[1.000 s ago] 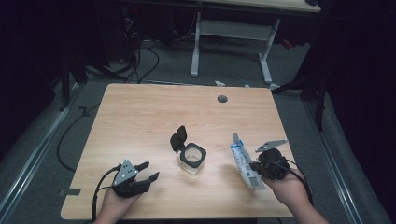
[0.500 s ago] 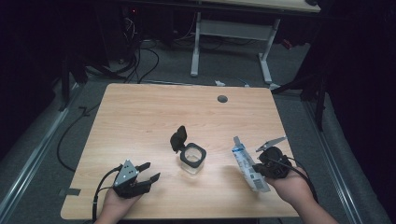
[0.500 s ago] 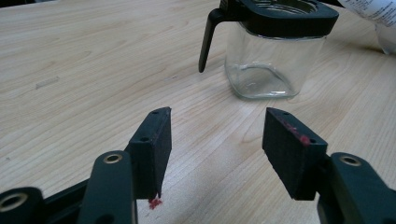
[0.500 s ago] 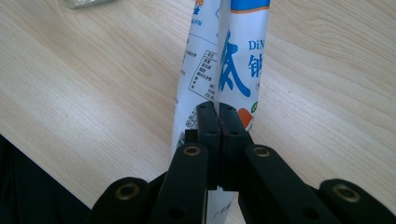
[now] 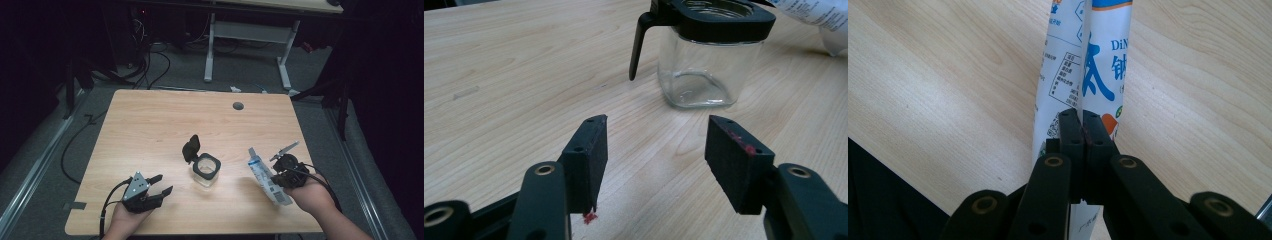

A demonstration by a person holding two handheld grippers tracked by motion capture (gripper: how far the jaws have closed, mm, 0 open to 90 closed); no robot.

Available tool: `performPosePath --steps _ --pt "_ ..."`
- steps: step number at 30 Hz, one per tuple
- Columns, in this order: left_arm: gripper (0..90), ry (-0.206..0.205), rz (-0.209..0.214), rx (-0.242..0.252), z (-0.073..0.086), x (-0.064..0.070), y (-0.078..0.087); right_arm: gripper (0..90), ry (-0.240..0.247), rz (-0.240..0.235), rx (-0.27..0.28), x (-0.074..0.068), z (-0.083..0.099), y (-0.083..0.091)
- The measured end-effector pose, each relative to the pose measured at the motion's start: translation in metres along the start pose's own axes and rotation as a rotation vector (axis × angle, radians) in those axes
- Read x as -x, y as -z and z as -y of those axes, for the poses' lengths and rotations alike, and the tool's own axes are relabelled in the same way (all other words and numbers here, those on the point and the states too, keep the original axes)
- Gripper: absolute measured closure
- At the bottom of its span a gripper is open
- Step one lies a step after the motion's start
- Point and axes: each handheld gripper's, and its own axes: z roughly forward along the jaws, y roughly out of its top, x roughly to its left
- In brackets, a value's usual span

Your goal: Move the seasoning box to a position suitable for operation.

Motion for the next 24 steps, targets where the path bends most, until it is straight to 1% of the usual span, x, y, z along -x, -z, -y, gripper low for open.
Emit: performPosePath --steps 1,2,3,4,5,6,8,9,12,14,16,20,22,24 --pt "42.6 0.003 0.007 0.001 0.0 0.001 0.0 90.0 -0.006 -0.002 0.0 -0.001 -0.001 0.001" --pt "42.6 0.003 0.013 0.0 0.0 0.002 0.0 90.0 0.001 -0.003 0.002 -0.001 -0.001 0.001" --pt "42.5 0.001 0.02 0.002 0.001 0.004 0.0 90.0 -0.003 -0.006 0.007 -0.001 -0.002 0.002" --pt "42.3 0.004 0.027 0.006 0.001 0.006 0.0 90.0 0.014 -0.007 0.013 -0.001 -0.003 0.003" --pt "41.9 0.006 0.036 0.005 0.001 0.008 0.0 90.0 -0.015 -0.012 0.012 -0.002 -0.004 0.004" --pt "41.5 0.007 0.045 0.007 0.002 0.01 0.0 90.0 -0.005 -0.017 0.017 -0.002 -0.005 0.004" --pt "40.4 0.01 0.064 0.004 0.004 0.015 0.0 90.0 -0.001 -0.022 0.023 -0.002 -0.006 0.005" --pt "40.0 0.005 0.072 0.0 0.006 0.018 -0.001 90.0 -0.001 -0.023 0.02 -0.003 -0.006 0.006" --pt "38.8 0.008 0.105 -0.003 0.009 0.027 -0.003 90.0 -0.004 -0.031 0.017 -0.004 -0.007 0.007" --pt "37.6 0.011 0.125 -0.005 0.011 0.034 -0.005 90.0 0.007 -0.034 0.013 -0.005 -0.008 0.009" --pt "36.6 0.017 0.14 -0.005 0.013 0.04 -0.007 90.0 0.009 -0.036 0.009 -0.007 -0.009 0.011" --pt "34.8 0.014 0.169 -0.019 0.017 0.05 -0.012 90.0 0.012 -0.051 0.016 -0.01 -0.011 0.017" --pt "32.2 0.013 0.207 -0.039 0.02 0.055 -0.013 90.0 0.013 -0.053 0.017 -0.013 -0.014 0.019" --pt "30.9 0.005 0.228 -0.04 0.022 0.059 -0.014 90.0 0.016 -0.052 0.006 -0.015 -0.016 0.021"
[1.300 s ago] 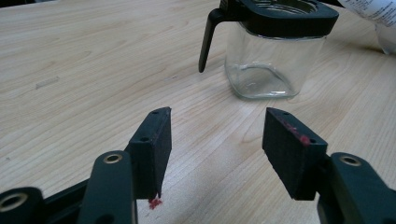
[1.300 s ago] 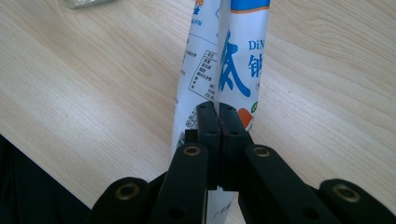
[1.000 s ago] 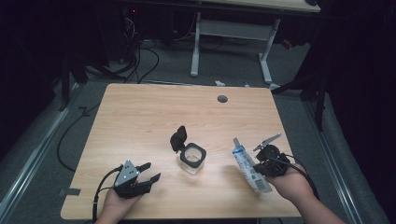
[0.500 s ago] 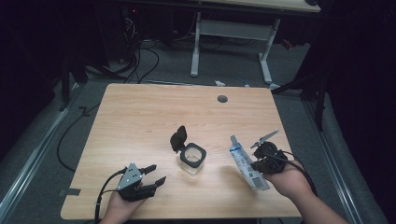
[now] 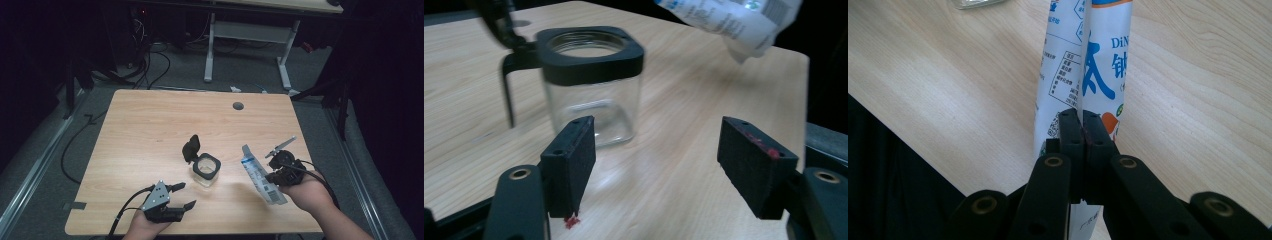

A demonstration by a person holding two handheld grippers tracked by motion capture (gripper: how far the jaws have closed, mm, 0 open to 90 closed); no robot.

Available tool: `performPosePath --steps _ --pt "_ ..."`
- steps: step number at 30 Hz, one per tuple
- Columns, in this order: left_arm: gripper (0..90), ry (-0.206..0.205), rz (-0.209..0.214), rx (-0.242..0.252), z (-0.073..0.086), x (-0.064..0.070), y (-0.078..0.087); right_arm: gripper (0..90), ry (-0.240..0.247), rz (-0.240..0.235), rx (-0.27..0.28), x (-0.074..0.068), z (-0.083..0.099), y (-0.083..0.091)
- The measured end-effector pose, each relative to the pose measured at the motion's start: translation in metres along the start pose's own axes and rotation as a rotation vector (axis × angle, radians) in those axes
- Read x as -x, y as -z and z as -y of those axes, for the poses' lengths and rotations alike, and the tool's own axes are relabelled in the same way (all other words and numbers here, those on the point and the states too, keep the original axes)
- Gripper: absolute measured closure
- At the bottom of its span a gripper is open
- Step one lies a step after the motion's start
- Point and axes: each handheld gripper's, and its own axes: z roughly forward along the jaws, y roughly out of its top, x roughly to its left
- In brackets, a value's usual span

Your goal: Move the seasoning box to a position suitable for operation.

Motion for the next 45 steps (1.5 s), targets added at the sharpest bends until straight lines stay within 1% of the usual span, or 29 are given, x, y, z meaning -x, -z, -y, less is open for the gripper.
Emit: performPosePath --steps 3,6,8,9,10,12,13,18,19,21,25,26,28,29,30,31,35,37,38,41,43,44,45 --pt "30.1 -0.01 0.005 -0.011 0.002 0.002 -0.003 90.0 0.01 -0.007 -0.006 -0.004 -0.004 0.002" --pt "30.1 -0.004 0.007 -0.008 0.002 0.003 -0.003 90.0 0.011 -0.013 -0.017 -0.008 -0.008 0.002" --pt "30.1 0.0 0.011 -0.009 0.002 0.004 -0.004 90.0 0.022 -0.021 -0.02 -0.008 -0.01 0.001" --pt "30.1 -0.006 0.011 -0.013 0.002 0.005 -0.004 90.0 0.019 -0.026 -0.022 -0.008 -0.01 0.001" --pt "30.2 -0.01 0.013 -0.012 0.003 0.005 -0.003 90.0 -0.003 -0.028 -0.027 -0.009 -0.011 0.001" --pt "30.1 -0.007 0.017 -0.015 0.004 0.006 -0.004 90.0 0.025 -0.027 -0.029 -0.007 -0.012 0.001" --pt "29.8 -0.009 0.018 -0.018 0.004 0.006 -0.005 90.0 0.023 -0.024 -0.031 -0.008 -0.014 0.003" --pt "25.9 -0.013 0.049 -0.022 0.007 0.011 -0.013 90.0 0.033 -0.013 -0.01 -0.01 -0.02 0.013" --pt "25.8 -0.012 0.056 -0.019 0.007 0.013 -0.015 90.0 0.043 -0.011 -0.002 -0.011 -0.022 0.014" --pt "25.7 -0.004 0.066 -0.016 0.008 0.018 -0.022 90.0 0.046 -0.015 0.004 -0.014 -0.025 0.018" --pt "25.1 -0.006 0.091 -0.034 0.015 0.024 -0.034 90.0 0.062 -0.024 0.018 -0.021 -0.032 0.02" --pt "24.9 -0.004 0.093 -0.035 0.017 0.026 -0.037 90.0 0.074 -0.026 0.02 -0.023 -0.034 0.019" --pt "24.5 -0.003 0.096 -0.038 0.021 0.028 -0.042 90.0 0.077 -0.032 0.015 -0.029 -0.037 0.019" --pt "24.4 -0.008 0.098 -0.042 0.022 0.029 -0.043 90.0 0.085 -0.036 0.015 -0.032 -0.039 0.019" --pt "24.1 -0.003 0.099 -0.038 0.023 0.031 -0.045 90.0 0.094 -0.038 0.016 -0.034 -0.041 0.019" --pt "23.7 -0.01 0.103 -0.04 0.023 0.031 -0.047 90.0 0.105 -0.036 0.017 -0.036 -0.043 0.018" --pt "23.3 -0.002 0.109 -0.035 0.024 0.034 -0.054 90.0 0.131 -0.046 0.024 -0.046 -0.051 0.018" --pt "22.0 0.003 0.11 -0.031 0.024 0.037 -0.056 90.0 0.137 -0.051 0.025 -0.05 -0.054 0.017" --pt "21.9 -0.006 0.113 -0.032 0.024 0.038 -0.057 90.0 0.14 -0.05 0.022 -0.052 -0.055 0.017" --pt "21.1 -0.009 0.118 -0.032 0.024 0.04 -0.057 90.0 0.147 -0.058 0.023 -0.057 -0.059 0.015" --pt "20.4 -0.021 0.114 -0.031 0.024 0.04 -0.056 90.0 0.151 -0.065 0.025 -0.061 -0.06 0.015" --pt "19.8 -0.023 0.113 -0.032 0.025 0.04 -0.056 90.0 0.159 -0.069 0.029 -0.062 -0.061 0.015" --pt "19.5 -0.02 0.115 -0.034 0.025 0.04 -0.056 90.0 0.158 -0.071 0.027 -0.063 -0.061 0.015"
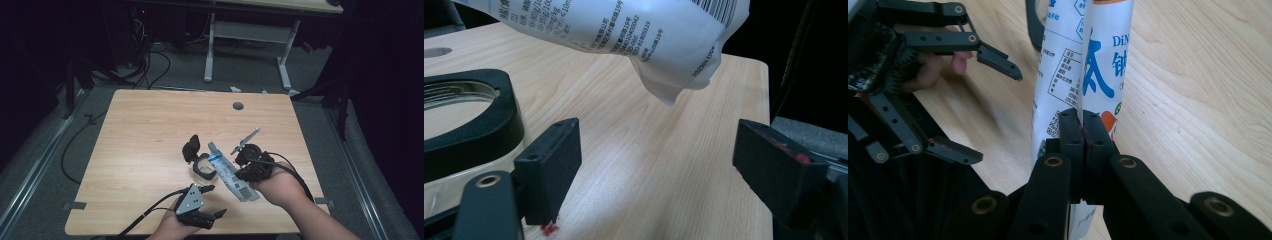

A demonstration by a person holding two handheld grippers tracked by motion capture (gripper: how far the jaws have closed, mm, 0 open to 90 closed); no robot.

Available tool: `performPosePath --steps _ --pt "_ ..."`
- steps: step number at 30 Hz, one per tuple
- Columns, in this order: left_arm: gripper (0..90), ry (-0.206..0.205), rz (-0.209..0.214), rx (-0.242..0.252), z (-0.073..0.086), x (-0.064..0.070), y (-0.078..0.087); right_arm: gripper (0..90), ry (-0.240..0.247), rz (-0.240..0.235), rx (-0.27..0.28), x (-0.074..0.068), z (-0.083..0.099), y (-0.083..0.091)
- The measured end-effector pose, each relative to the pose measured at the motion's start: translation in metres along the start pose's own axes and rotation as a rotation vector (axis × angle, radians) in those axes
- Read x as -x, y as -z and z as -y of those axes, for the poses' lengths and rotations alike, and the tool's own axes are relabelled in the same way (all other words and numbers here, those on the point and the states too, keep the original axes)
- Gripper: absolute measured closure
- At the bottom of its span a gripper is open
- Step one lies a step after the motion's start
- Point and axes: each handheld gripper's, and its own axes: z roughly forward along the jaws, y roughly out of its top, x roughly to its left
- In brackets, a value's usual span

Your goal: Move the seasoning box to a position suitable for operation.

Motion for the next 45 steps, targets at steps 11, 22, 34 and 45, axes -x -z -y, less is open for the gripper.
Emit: performPosePath --steps 11,22,34,45 --pt "15.5 0.009 -0.013 0.006 0.006 0.0 -0.014 90.0 0.005 -0.009 0.001 -0.007 -0.004 -0.002" --pt "18.1 0.018 -0.047 -0.036 0.012 -0.002 -0.041 90.0 0.01 -0.025 0.01 -0.008 -0.009 -0.007" --pt "36.0 -0.03 -0.036 -0.019 0.009 0.01 -0.044 89.9 -0.004 -0.028 0.011 -0.007 -0.007 -0.012" --pt "38.6 -0.02 -0.052 0.002 0.006 0.016 -0.041 89.8 -0.019 -0.017 0.016 -0.002 -0.005 -0.01"
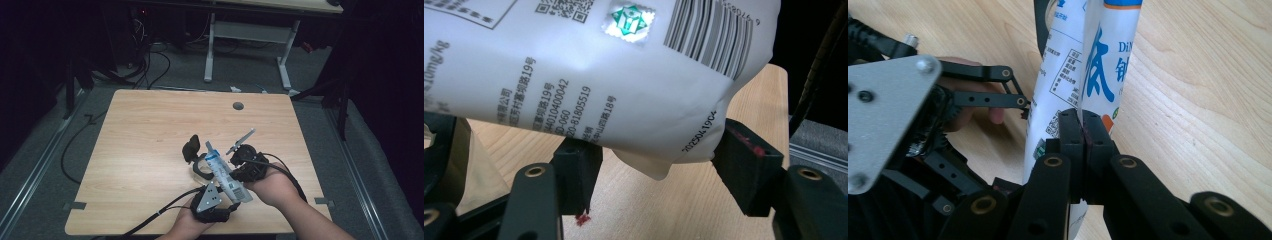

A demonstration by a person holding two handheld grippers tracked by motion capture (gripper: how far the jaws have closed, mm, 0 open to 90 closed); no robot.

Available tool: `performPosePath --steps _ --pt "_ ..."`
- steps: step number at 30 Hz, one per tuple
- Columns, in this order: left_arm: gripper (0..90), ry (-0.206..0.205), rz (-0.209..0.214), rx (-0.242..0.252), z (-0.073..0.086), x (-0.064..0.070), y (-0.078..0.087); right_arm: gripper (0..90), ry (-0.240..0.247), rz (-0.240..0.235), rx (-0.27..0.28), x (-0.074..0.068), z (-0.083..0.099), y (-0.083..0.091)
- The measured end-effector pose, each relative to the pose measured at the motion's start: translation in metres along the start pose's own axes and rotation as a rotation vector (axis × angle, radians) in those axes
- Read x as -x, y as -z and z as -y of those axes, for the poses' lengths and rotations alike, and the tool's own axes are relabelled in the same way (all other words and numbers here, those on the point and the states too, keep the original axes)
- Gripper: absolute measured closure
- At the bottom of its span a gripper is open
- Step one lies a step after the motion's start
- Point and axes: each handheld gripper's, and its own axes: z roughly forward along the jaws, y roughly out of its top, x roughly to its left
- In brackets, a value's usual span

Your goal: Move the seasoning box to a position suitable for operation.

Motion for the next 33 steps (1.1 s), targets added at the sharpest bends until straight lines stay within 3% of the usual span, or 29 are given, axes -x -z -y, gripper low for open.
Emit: performPosePath --steps 8,20,33 --pt "39.4 0.02 -0.009 0.0 0.001 0.002 -0.001 89.8 0.002 0.006 -0.003 0.003 0.0 -0.001" --pt "41.5 -0.018 -0.047 0.024 0.0 0.001 0.0 89.9 0.021 0.016 0.004 0.002 -0.01 -0.004" --pt "41.7 -0.013 -0.076 0.024 0.0 -0.002 -0.002 89.9 0.021 0.026 -0.005 0.005 -0.017 -0.01"
